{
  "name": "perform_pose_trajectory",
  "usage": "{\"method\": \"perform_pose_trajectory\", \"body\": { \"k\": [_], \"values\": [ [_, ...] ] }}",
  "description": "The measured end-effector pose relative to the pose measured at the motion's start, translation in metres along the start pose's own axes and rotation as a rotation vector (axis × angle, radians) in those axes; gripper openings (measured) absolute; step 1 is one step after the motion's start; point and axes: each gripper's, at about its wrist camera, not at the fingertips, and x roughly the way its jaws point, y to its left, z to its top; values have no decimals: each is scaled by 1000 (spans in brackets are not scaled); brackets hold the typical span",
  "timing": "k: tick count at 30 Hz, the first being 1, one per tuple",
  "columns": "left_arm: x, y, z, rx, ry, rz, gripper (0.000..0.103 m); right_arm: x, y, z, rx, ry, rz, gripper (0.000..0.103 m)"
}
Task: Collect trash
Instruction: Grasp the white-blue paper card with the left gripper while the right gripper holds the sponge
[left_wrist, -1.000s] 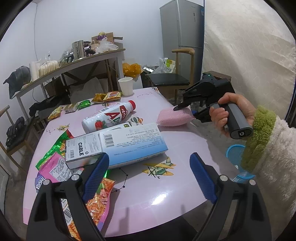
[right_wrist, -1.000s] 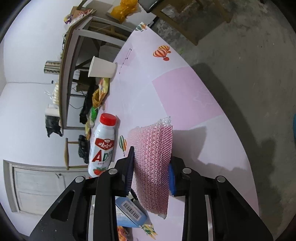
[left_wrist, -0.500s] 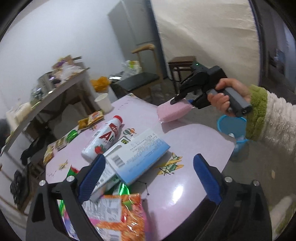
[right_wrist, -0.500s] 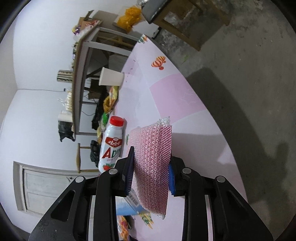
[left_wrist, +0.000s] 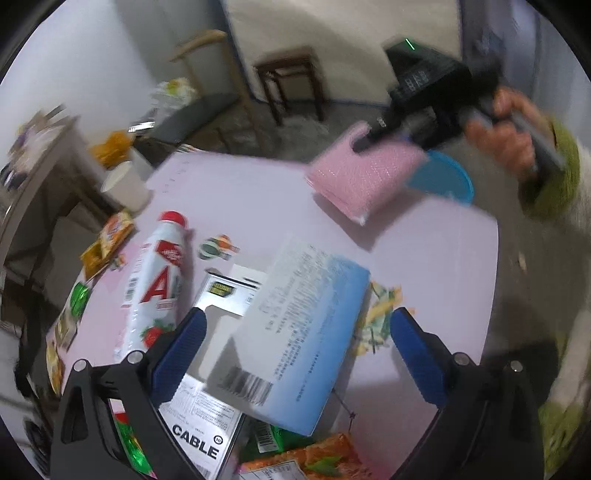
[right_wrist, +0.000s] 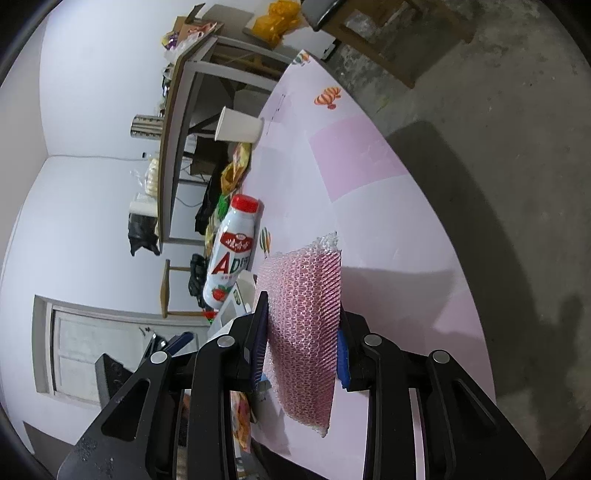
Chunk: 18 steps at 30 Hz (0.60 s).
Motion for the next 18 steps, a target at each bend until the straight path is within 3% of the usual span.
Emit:
{"method": "perform_pose_trajectory", "body": {
  "k": [4, 9, 18],
  "values": [
    [19, -8, -3, 96, 77, 28, 97, 5, 0, -1, -7, 20, 0, 28],
    [29, 1, 0, 56, 92, 49, 97, 6, -3, -4, 3, 32, 17, 28],
    [50, 1, 5, 78, 131, 85, 97, 7, -9, -8, 30, 38, 36, 28]
  ]
}}
